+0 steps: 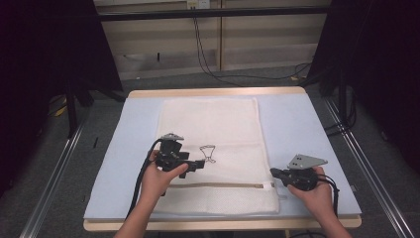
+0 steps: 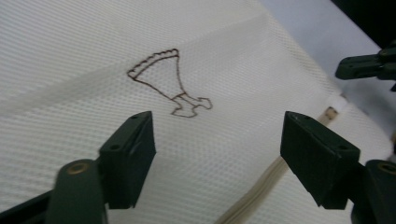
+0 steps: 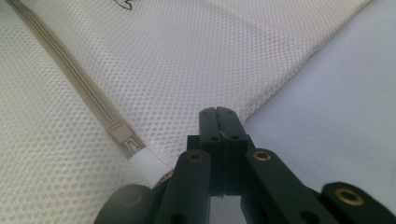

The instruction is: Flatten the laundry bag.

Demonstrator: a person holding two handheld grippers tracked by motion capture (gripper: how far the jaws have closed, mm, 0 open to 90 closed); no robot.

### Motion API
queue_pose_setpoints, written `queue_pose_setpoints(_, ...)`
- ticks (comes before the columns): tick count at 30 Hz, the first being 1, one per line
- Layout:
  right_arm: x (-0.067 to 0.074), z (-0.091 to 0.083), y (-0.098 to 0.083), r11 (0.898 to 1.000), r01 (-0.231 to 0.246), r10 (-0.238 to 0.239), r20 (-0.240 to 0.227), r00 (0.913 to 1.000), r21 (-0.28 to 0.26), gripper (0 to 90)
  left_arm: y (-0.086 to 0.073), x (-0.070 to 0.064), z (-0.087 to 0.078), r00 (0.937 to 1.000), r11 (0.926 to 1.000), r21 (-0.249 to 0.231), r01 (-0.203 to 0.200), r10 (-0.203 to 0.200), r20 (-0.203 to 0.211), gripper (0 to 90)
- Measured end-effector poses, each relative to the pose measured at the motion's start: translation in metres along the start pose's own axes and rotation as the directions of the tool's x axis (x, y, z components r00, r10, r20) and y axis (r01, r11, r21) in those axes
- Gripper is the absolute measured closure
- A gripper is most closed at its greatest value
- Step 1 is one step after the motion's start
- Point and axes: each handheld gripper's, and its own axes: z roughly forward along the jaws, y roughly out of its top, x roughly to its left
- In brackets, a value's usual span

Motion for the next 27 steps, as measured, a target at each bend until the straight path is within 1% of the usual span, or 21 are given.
queue_pose_setpoints(2,0.001,0.0,0.0,1.0,-0.007,0.007,-0.006,1.0,0.001,90.0,0.001,-0.002,0.002,1.0,1.0,-0.002,0.006,-0.006,0.006,27.3)
queue_pose_setpoints(3,0.003,-0.001,0.0,1.0,-0.013,0.013,-0.037,0.9992,-0.006,90.0,0.003,-0.006,0.006,0.9998,0.9998,0.017,0.013,-0.013,0.016,29.5)
queue_pose_setpoints(4,0.004,-0.001,0.0,1.0,-0.013,0.013,-0.041,0.9991,-0.01,90.0,0.004,-0.009,0.009,0.9995,0.9996,0.021,0.02,-0.02,0.025,30.2)
queue_pose_setpoints(5,0.005,-0.001,0.0,1.0,-0.019,0.019,-0.048,0.9987,-0.006,90.0,0.004,-0.012,0.011,0.9996,0.9995,0.025,0.019,-0.019,0.022,30.0)
queue_pose_setpoints(6,0.006,-0.001,0.0,1.0,-0.018,0.018,-0.052,0.9985,-0.002,90.0,0.005,-0.014,0.013,0.9997,0.999,0.042,0.012,-0.013,0.023,30.3)
queue_pose_setpoints(8,0.006,0.0,0.0,1.0,-0.023,0.024,-0.056,0.9982,0.012,90.0,0.006,-0.021,0.018,0.9992,0.9987,0.047,0.02,-0.022,0.032,30.3)
queue_pose_setpoints(9,0.006,0.001,0.0,0.999,-0.027,0.028,-0.066,0.9975,0.017,90.0,0.006,-0.021,0.018,0.9992,0.9987,0.047,0.02,-0.022,0.032,30.3)
queue_pose_setpoints(10,0.006,0.001,0.0,0.999,-0.024,0.026,-0.067,0.9974,0.026,90.0,0.007,-0.026,0.02,0.9978,0.9984,0.045,0.035,-0.037,0.054,30.3)
queue_pose_setpoints(11,0.006,0.001,0.0,0.999,-0.023,0.025,-0.072,0.9971,0.035,90.0,0.008,-0.028,0.022,0.9971,0.9981,0.048,0.037,-0.04,0.065,30.4)
queue_pose_setpoints(12,0.006,0.002,-0.001,0.999,-0.019,0.021,-0.069,0.9974,0.041,90.0,0.009,-0.031,0.024,0.9972,0.998,0.053,0.035,-0.039,0.064,30.8)
queue_pose_setpoints(14,0.007,0.0,-0.001,0.999,-0.028,0.03,-0.065,0.9974,0.026,90.0,0.01,-0.035,0.027,0.9971,0.9975,0.062,0.032,-0.036,0.067,30.9)
queue_pose_setpoints(15,0.008,-0.002,0.0,0.999,-0.029,0.031,-0.079,0.9964,0.019,90.0,0.01,-0.036,0.028,0.9967,0.9975,0.065,0.029,-0.033,0.075,30.9)
queue_pose_setpoints(16,0.009,-0.003,0.001,0.999,-0.029,0.031,-0.079,0.9964,0.02,90.0,0.01,-0.037,0.031,0.9963,0.997,0.071,0.03,-0.036,0.078,30.9)
queue_pose_setpoints(18,0.01,-0.002,0.0,0.999,-0.027,0.03,-0.093,0.9952,0.03,90.0,0.01,-0.04,0.035,0.9939,0.9957,0.084,0.039,-0.047,0.1,31.2)
queue_pose_setpoints(19,0.011,-0.001,0.0,0.999,-0.023,0.027,-0.1,0.9947,0.047,90.0,0.01,-0.042,0.037,0.9928,0.9942,0.096,0.049,-0.059,0.105,32.7)
queue_pose_setpoints(20,0.012,0.001,-0.001,0.998,-0.019,0.026,-0.102,0.9945,0.065,90.0,0.01,-0.044,0.038,0.9918,0.9937,0.102,0.046,-0.058,0.114,33.2)
queue_pose_setpoints(21,0.012,0.001,-0.001,0.998,-0.019,0.026,-0.102,0.9945,0.065,90.0,0.01,-0.044,0.038,0.9918,0.9937,0.102,0.046,-0.058,0.114,33.6)
queue_pose_setpoints(22,0.014,0.006,-0.003,0.995,-0.004,0.013,-0.094,0.9955,0.095,90.0,0.01,-0.046,0.041,0.9877,0.9914,0.114,0.063,-0.078,0.135,34.3)
queue_pose_setpoints(23,0.015,0.007,-0.003,0.995,-0.002,0.01,-0.09,0.9959,0.095,90.0,0.01,-0.046,0.041,0.9877,0.9914,0.114,0.063,-0.078,0.135,34.2)
queue_pose_setpoints(26,0.016,0.007,-0.005,0.997,-0.001,0.009,-0.086,0.9962,0.083,90.0,0.009,-0.052,0.046,0.9798,0.9874,0.128,0.093,-0.113,0.165,34.8)
queue_pose_setpoints(27,0.016,0.007,-0.007,0.997,-0.009,0.016,-0.088,0.996,0.075,90.0,0.009,-0.054,0.048,0.9787,0.9882,0.124,0.091,-0.112,0.172,34.8)
